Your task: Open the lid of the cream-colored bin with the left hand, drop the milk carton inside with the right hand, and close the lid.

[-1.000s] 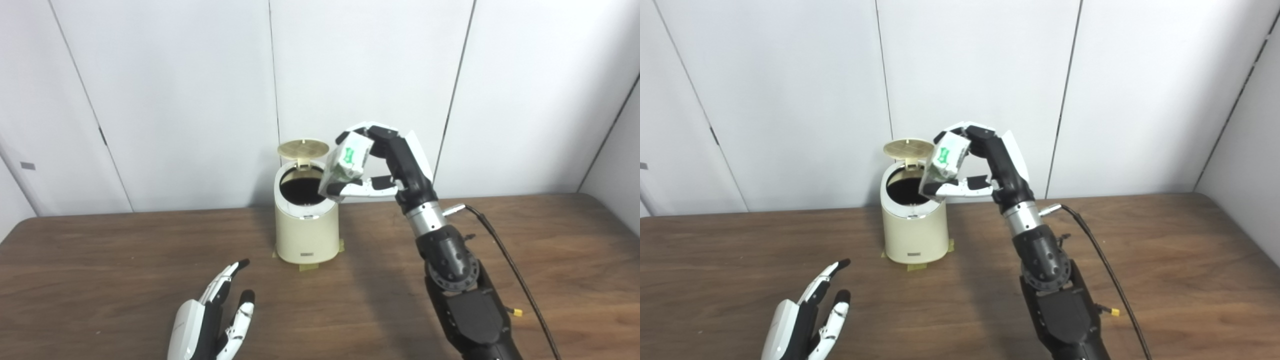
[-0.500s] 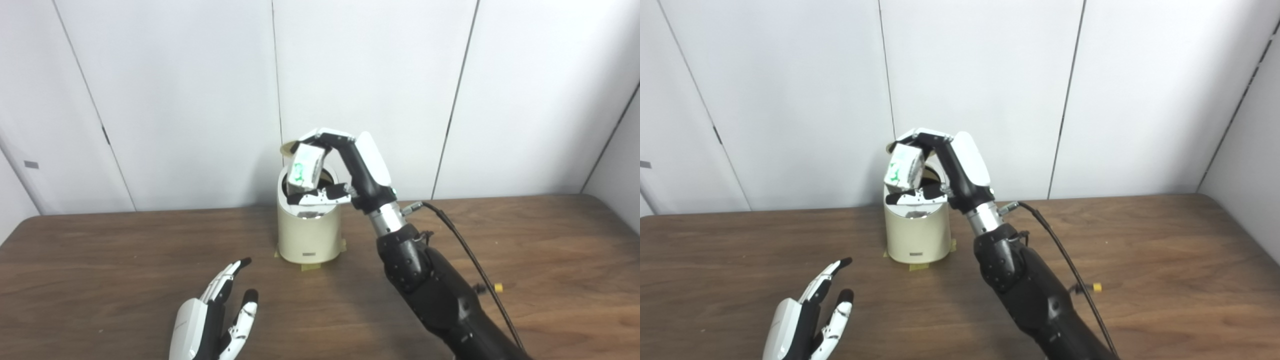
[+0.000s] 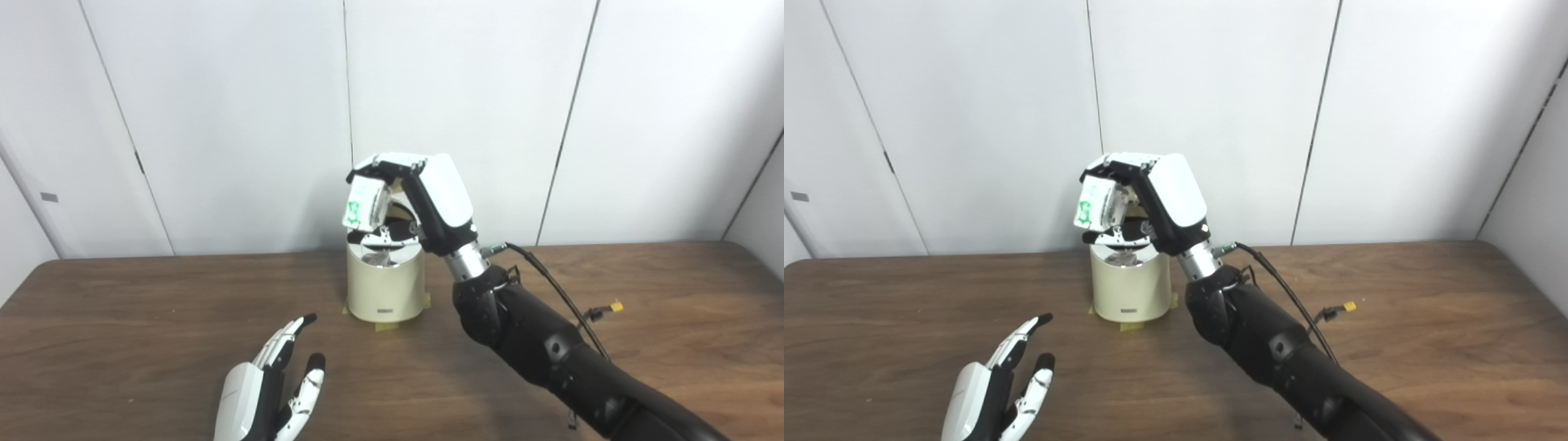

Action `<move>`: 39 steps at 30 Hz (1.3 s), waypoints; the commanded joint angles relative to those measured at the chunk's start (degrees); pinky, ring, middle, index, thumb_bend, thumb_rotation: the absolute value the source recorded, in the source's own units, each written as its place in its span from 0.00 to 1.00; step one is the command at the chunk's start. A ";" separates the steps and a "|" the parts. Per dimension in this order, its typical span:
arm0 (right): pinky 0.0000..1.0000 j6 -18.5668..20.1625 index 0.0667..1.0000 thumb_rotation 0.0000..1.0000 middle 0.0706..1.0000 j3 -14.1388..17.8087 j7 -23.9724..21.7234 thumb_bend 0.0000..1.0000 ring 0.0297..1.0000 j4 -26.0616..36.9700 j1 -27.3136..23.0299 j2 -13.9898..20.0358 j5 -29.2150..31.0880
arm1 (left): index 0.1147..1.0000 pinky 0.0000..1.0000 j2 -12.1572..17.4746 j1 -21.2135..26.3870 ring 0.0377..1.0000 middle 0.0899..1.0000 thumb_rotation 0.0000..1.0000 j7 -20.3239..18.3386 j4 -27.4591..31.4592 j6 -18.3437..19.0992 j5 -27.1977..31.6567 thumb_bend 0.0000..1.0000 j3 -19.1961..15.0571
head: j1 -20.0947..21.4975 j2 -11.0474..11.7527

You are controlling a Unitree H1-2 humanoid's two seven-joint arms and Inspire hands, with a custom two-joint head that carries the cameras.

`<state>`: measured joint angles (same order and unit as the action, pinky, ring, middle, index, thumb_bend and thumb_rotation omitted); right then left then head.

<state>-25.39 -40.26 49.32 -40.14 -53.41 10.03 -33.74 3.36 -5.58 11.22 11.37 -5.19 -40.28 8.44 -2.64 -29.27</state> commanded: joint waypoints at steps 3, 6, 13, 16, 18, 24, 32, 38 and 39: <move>0.36 -1.53 0.48 0.00 0.44 -1.69 5.62 0.51 0.41 -1.36 -5.43 0.60 -1.58 | 0.87 0.85 -0.01 -4.84 0.90 0.89 0.99 0.50 0.92 -0.37 -0.68 0.33 1.05 | -0.02 -0.25; 0.36 -1.53 0.48 0.00 0.44 -3.33 7.09 0.51 0.41 -2.66 -5.95 0.59 -1.26 | 0.87 0.85 -0.02 -4.76 0.90 0.89 0.98 0.55 0.87 -0.41 -0.81 0.33 1.07 | -0.37 -0.23; 0.39 -1.53 0.47 0.00 0.44 -5.62 8.27 0.51 0.42 -5.46 -5.77 -0.09 -0.34 | 0.86 0.82 0.88 -5.09 0.88 0.88 0.94 1.34 0.93 -0.99 -4.39 0.31 1.87 | -0.45 -0.39; 0.39 -1.53 0.46 0.00 0.45 -6.02 8.56 0.51 0.42 -6.10 -5.79 -0.22 -0.07 | 0.86 0.82 0.70 -5.18 0.88 0.87 0.93 1.63 0.71 -1.08 -4.36 0.32 1.80 | -0.41 -0.51; 0.39 -1.53 0.46 0.00 0.45 -6.32 9.08 0.51 0.42 -6.75 -5.95 -0.23 0.01 | 0.86 0.83 0.66 -5.24 0.88 0.87 0.94 1.53 0.72 -0.98 -4.25 0.32 1.81 | -0.48 -0.49; 0.40 -1.54 0.46 0.00 0.45 -7.18 9.79 0.52 0.42 -8.03 -6.19 -0.09 0.45 | 0.86 0.83 0.54 -5.33 0.88 0.87 0.95 1.18 1.08 -0.50 -4.37 0.31 1.83 | -0.48 -0.44; 0.40 -1.54 0.46 0.00 0.45 -8.47 10.56 0.52 0.42 -9.60 -6.16 0.11 0.76 | 0.86 0.83 0.44 -5.30 0.88 0.87 0.95 1.21 1.09 -0.50 -4.81 0.31 1.92 | -0.82 -0.37; 0.40 -1.54 0.46 0.00 0.44 -9.57 9.85 0.52 0.42 -10.63 -6.18 0.46 0.26 | 0.86 0.84 0.39 -5.50 0.89 0.88 0.92 0.58 1.60 -0.20 -4.46 0.31 1.97 | -1.01 -0.45; 0.40 -1.54 0.45 0.00 0.44 -9.62 9.52 0.52 0.42 -10.66 -6.14 0.51 0.20 | 0.86 0.83 0.37 -5.53 0.89 0.87 0.91 0.77 1.58 -0.35 -4.51 0.31 1.97 | -1.00 -0.45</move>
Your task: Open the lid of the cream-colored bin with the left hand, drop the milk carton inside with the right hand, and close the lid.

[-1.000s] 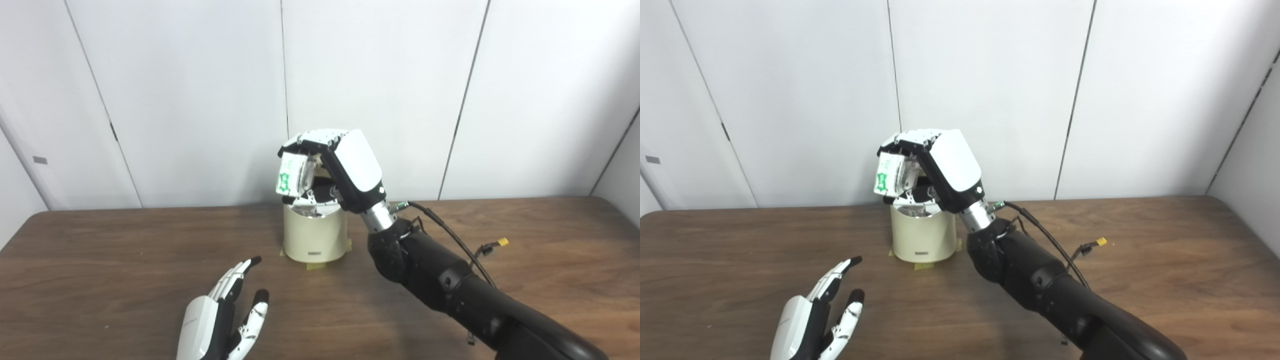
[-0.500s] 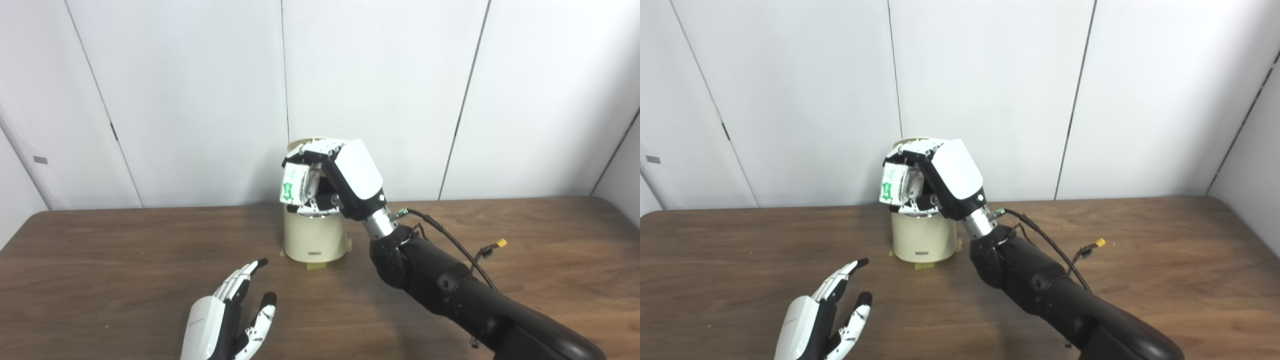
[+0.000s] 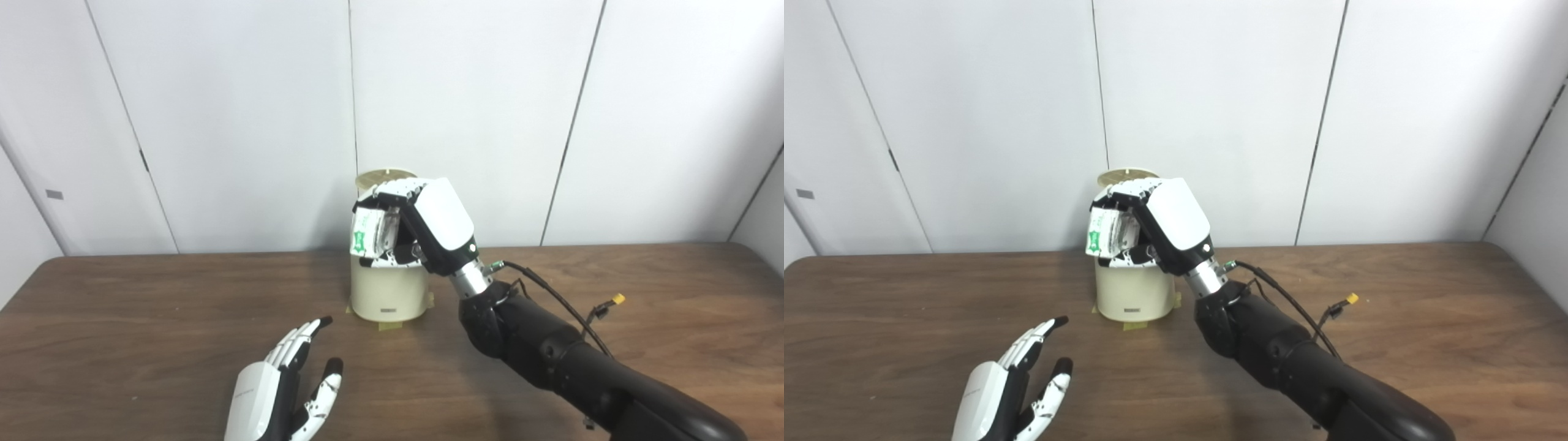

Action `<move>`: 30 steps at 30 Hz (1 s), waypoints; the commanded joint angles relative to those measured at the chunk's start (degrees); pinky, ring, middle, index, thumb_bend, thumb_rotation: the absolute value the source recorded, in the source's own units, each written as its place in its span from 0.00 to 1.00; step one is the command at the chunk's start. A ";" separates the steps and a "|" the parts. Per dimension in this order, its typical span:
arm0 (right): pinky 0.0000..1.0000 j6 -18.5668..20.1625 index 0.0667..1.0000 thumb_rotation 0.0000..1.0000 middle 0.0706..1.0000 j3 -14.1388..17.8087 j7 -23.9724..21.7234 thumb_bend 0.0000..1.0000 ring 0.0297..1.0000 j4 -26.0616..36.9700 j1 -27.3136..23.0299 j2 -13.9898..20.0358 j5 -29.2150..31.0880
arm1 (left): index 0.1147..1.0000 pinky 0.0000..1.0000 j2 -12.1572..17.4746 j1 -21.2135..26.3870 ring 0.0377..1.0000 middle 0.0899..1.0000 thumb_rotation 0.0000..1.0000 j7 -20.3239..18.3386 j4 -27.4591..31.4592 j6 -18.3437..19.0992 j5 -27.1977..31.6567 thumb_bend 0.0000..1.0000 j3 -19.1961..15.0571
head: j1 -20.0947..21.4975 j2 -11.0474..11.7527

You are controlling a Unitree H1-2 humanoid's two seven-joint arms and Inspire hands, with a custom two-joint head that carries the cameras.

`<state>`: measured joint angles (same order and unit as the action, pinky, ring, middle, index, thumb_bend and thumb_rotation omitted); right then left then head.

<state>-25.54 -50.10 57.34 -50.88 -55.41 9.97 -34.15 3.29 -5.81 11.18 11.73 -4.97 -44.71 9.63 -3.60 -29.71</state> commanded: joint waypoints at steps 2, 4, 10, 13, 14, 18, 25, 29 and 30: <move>0.41 -1.38 0.44 0.00 0.45 0.17 1.06 0.52 0.43 -0.01 -4.08 0.65 0.47 | 0.85 0.83 0.42 -5.31 0.89 0.87 0.91 1.08 1.10 -0.79 -0.14 0.31 0.79 | -0.03 -0.01; 0.42 -1.38 0.42 0.00 0.48 0.18 0.86 0.51 0.45 -0.14 -3.93 0.72 0.39 | 0.85 0.83 0.44 -5.33 0.88 0.87 0.91 1.16 1.04 -0.87 -0.11 0.31 0.77 | -0.05 0.02; 0.73 -1.37 0.44 0.11 0.76 1.80 1.37 0.52 0.82 -1.84 -3.46 0.58 -2.11 | 0.85 0.83 0.53 -5.33 0.89 0.87 0.90 1.23 0.90 -1.07 -0.09 0.32 0.82 | -0.04 0.06; 0.90 -1.36 0.45 0.13 0.89 3.29 1.39 0.52 0.94 -2.67 -3.23 0.31 -3.07 | 0.84 0.82 0.50 -5.33 0.88 0.87 0.90 1.26 0.92 -0.92 -0.33 0.32 0.84 | 0.04 0.11; 0.93 -1.37 0.45 0.13 0.90 3.98 1.15 0.52 0.95 -2.85 -3.13 0.18 -3.29 | 0.84 0.82 0.54 -5.29 0.88 0.86 0.91 1.48 0.81 -1.15 -0.42 0.32 0.86 | 0.04 0.11; 1.00 -1.38 0.45 0.13 0.91 6.86 -0.86 0.52 0.97 -2.51 -2.41 0.09 -3.25 | 0.85 0.83 0.59 -5.25 0.89 0.86 0.92 1.34 0.80 -1.00 -0.57 0.31 0.89 | 0.04 0.11; 1.00 -1.38 0.45 0.13 0.91 10.54 -2.41 0.52 0.97 -1.74 -1.60 -0.22 -4.02 | 0.85 0.83 0.69 -5.17 0.89 0.86 0.93 1.30 0.49 -1.07 -0.56 0.32 0.96 | 0.29 0.36; 1.00 -1.37 0.45 0.14 0.91 12.51 -2.46 0.52 0.97 -2.02 -1.45 -0.72 -4.71 | 0.84 0.83 0.64 -5.15 0.89 0.86 0.92 1.38 0.45 -1.05 -0.66 0.33 1.00 | 0.26 0.47; 1.00 -1.37 0.46 0.14 0.91 12.90 -2.29 0.52 0.97 -2.16 -1.45 -0.85 -4.87 | 0.84 0.82 0.60 -5.12 0.88 0.86 0.92 1.48 0.44 -0.99 -0.88 0.33 1.03 | 0.26 0.47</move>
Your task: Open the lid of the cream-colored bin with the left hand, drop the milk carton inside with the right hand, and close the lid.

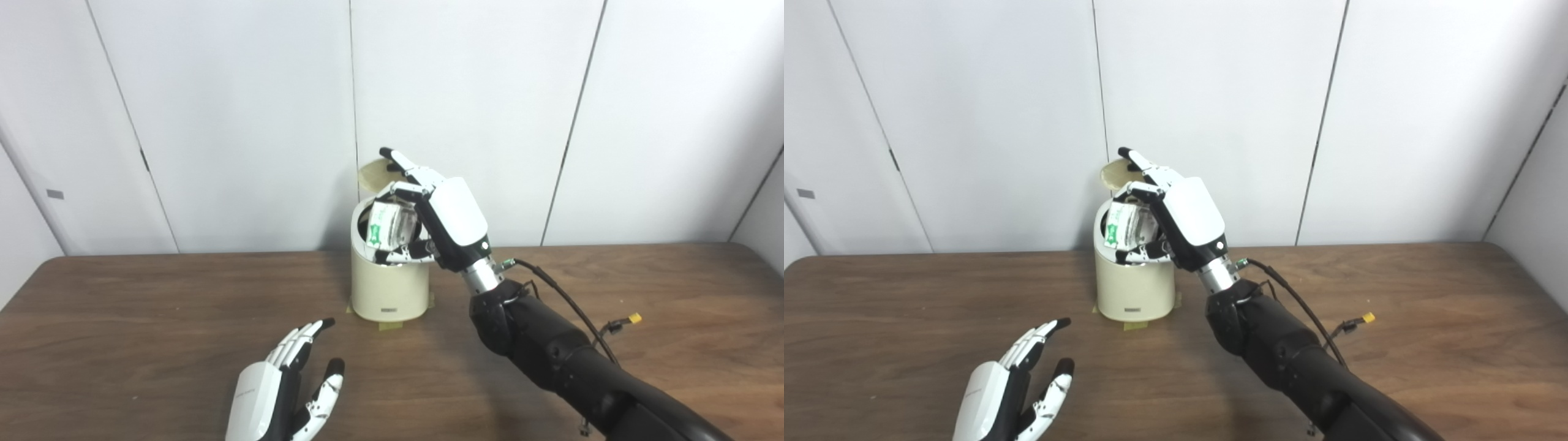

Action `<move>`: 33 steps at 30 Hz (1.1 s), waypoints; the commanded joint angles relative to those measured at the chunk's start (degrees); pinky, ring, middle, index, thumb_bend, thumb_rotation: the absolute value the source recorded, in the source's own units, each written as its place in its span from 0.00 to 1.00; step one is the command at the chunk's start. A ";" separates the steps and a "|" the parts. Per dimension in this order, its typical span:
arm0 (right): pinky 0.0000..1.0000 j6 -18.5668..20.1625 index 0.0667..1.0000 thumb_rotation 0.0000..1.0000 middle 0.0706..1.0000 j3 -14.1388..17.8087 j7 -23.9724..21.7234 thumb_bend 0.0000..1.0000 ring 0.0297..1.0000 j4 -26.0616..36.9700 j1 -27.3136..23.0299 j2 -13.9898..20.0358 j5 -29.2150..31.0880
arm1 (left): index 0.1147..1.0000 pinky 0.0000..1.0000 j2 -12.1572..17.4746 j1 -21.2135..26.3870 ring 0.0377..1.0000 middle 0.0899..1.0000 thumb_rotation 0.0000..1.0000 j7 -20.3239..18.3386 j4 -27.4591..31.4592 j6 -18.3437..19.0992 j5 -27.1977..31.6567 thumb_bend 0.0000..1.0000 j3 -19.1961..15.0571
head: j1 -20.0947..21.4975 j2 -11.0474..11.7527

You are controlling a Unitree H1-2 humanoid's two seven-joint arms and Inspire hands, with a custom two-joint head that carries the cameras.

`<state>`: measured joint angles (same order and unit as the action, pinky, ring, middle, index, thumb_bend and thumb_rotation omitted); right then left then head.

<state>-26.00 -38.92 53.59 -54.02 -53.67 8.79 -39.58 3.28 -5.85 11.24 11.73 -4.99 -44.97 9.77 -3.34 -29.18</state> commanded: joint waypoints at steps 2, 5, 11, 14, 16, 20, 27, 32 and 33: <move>1.00 -0.91 0.46 0.14 0.91 2.35 1.78 0.52 0.96 0.55 -3.22 0.09 0.20 | 0.83 0.81 0.64 -4.89 0.87 0.85 0.89 2.00 0.06 -1.48 -0.84 0.32 0.96 | -0.03 0.00; 1.00 -0.90 0.66 0.19 0.94 3.41 1.98 0.71 0.96 -0.28 -3.33 -0.31 -0.50 | 0.84 0.82 0.80 -4.79 0.88 0.86 0.91 1.62 -0.03 -1.28 -0.84 0.32 1.05 | -0.01 0.10; 1.00 -0.69 0.81 0.37 0.99 6.02 0.14 0.80 1.00 -1.24 -3.22 -1.04 -2.09 | 0.84 0.82 0.79 -4.70 0.88 0.86 0.92 1.59 -0.22 -1.26 -0.80 0.33 1.09 | -0.22 0.19; 1.00 -0.23 0.86 0.42 1.00 7.29 -1.32 0.83 1.00 -0.99 -2.93 -1.32 -2.47 | 0.84 0.83 0.77 -4.70 0.88 0.86 0.91 1.76 -0.27 -1.34 -0.96 0.34 1.14 | -0.18 0.15; 1.00 0.06 0.91 0.46 1.00 8.07 -2.22 0.86 1.00 -0.73 -2.74 -1.48 -2.59 | 0.84 0.82 0.75 -4.66 0.88 0.86 0.91 1.88 -0.34 -1.37 -1.14 0.34 1.19 | -0.21 0.13; 1.00 -0.25 0.97 0.51 1.00 9.03 -2.95 0.90 1.00 -0.69 -2.62 -1.65 -2.95 | 0.84 0.82 0.74 -4.63 0.88 0.86 0.93 1.68 -0.32 -1.13 -1.46 0.34 1.24 | -0.26 0.23; 1.00 -0.62 0.99 0.52 1.00 10.26 -3.66 0.91 1.00 -0.49 -2.49 -1.90 -3.09 | 0.84 0.83 0.89 -4.57 0.88 0.86 0.94 1.80 -0.56 -1.40 -1.50 0.35 1.23 | -0.07 0.18; 1.00 -0.79 1.00 0.60 1.00 10.83 -3.09 0.84 1.00 0.76 -1.75 -1.51 -3.00 | 0.84 0.83 0.89 -4.30 0.88 0.86 0.93 1.83 -0.96 -1.34 -1.52 0.34 1.21 | 0.32 0.26; 1.00 -0.84 1.00 0.63 1.00 10.84 -2.81 0.80 1.00 1.57 -1.41 -1.40 -2.74 | 0.84 0.83 0.89 -4.19 0.88 0.86 0.93 1.82 -1.12 -1.35 -1.36 0.34 1.15 | 0.43 0.30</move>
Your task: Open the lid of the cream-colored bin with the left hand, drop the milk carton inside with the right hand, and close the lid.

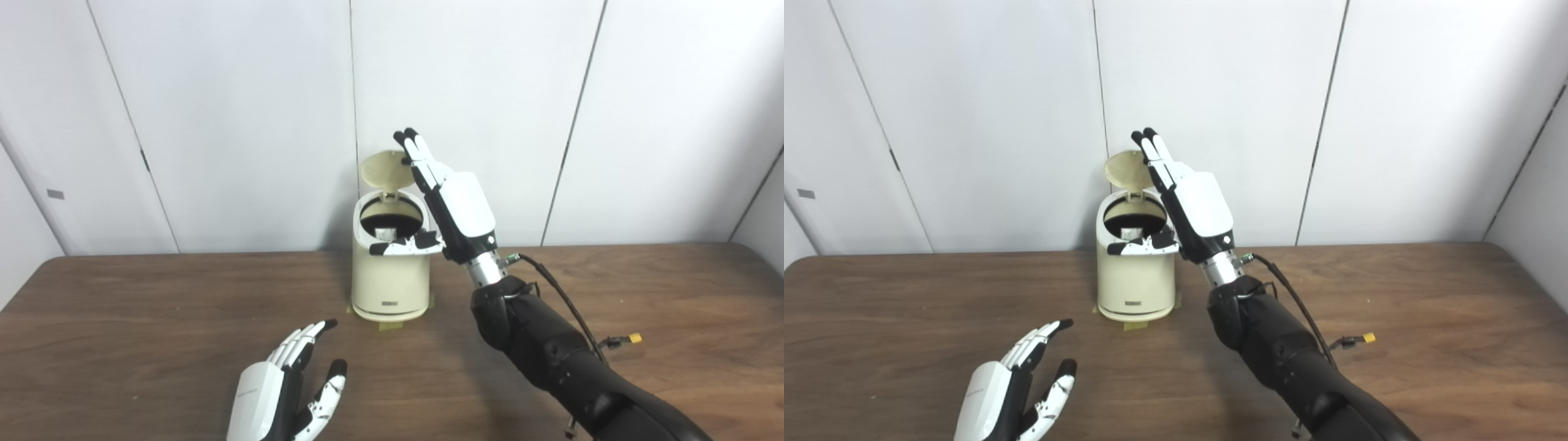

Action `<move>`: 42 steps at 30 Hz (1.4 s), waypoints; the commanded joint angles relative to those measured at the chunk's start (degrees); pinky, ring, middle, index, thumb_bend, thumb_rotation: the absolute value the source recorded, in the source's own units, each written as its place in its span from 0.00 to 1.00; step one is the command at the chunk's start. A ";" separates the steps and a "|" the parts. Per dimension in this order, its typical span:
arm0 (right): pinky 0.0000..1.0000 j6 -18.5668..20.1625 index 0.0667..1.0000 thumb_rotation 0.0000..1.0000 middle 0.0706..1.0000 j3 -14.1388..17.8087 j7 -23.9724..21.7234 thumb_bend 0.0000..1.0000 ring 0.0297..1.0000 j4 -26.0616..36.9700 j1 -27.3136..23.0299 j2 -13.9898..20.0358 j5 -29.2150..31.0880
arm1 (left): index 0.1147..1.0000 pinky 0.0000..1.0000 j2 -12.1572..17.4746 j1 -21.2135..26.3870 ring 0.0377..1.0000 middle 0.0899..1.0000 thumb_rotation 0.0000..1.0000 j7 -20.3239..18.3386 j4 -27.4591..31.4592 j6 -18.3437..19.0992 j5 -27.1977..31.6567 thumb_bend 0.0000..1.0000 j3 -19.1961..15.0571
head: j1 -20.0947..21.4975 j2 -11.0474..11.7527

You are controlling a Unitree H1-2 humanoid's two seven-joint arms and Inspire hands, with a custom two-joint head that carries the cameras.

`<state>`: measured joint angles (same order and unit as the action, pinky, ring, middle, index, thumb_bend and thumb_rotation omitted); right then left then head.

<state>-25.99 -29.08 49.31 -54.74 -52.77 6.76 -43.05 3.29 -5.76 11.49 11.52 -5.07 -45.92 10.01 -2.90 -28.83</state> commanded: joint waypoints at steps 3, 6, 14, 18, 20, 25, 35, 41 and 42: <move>1.00 -0.92 1.00 0.71 1.00 0.57 1.94 0.71 1.00 5.10 -1.26 0.96 2.61 | 0.84 0.83 1.01 -3.95 0.88 0.86 0.92 1.56 -1.32 -1.39 -0.13 0.34 0.79 | 0.17 0.07; 0.99 -0.93 1.00 0.76 1.00 -0.98 2.75 0.66 1.00 8.62 -0.12 1.67 5.18 | 0.84 0.83 1.18 -3.68 0.88 0.86 0.92 1.74 -1.70 -1.71 0.08 0.34 0.74 | 0.32 0.16; 0.94 -0.93 1.00 0.69 1.00 -2.87 3.47 0.64 1.00 14.30 1.65 3.67 8.47 | 0.85 0.83 1.45 -3.43 0.88 0.86 0.94 1.78 -2.21 -1.71 -0.25 0.35 0.75 | 0.62 0.46; 0.94 -0.93 1.00 0.70 1.00 -2.75 4.50 0.64 1.00 15.02 1.79 4.04 8.82 | 0.84 0.82 1.47 -3.34 0.88 0.86 0.94 1.98 -2.45 -1.72 -0.52 0.36 0.75 | 0.61 0.51; 0.94 -0.93 1.00 0.70 1.00 -2.71 5.04 0.64 1.00 15.33 1.86 4.18 8.89 | 0.85 0.82 1.49 -3.28 0.88 0.86 0.95 2.02 -2.63 -1.80 -0.40 0.36 0.72 | 0.61 0.48; 0.96 -0.93 0.99 0.72 0.99 -1.83 7.70 0.67 0.98 17.00 2.56 3.80 10.14 | 0.85 0.83 1.63 -3.11 0.88 0.86 0.95 1.63 -2.60 -1.54 -0.23 0.36 0.62 | 0.89 0.41; 0.61 -0.89 0.78 0.58 0.76 8.26 2.06 0.46 0.70 29.58 12.41 2.49 13.65 | 0.86 0.84 1.48 -2.21 0.89 0.87 0.94 1.50 -3.35 -1.09 -0.18 0.35 0.69 | 1.18 0.30; 0.49 13.55 0.54 0.38 0.54 14.28 -18.10 0.37 0.54 49.73 24.53 3.18 24.41 | 0.86 0.83 1.52 -2.12 0.88 0.86 0.94 1.94 -3.54 -1.42 -0.21 0.35 0.71 | 1.39 0.30; 0.50 17.42 0.55 0.35 0.55 15.13 -21.87 0.38 0.55 53.69 26.43 3.00 27.37 | 0.86 0.83 1.55 -2.11 0.88 0.87 0.95 1.87 -3.50 -1.40 -0.05 0.35 0.63 | 1.45 0.23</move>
<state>-12.97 -15.22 32.32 -5.75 -24.62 9.63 -19.18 3.42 -5.04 11.64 10.31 -5.26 -45.69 10.25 -1.41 -28.56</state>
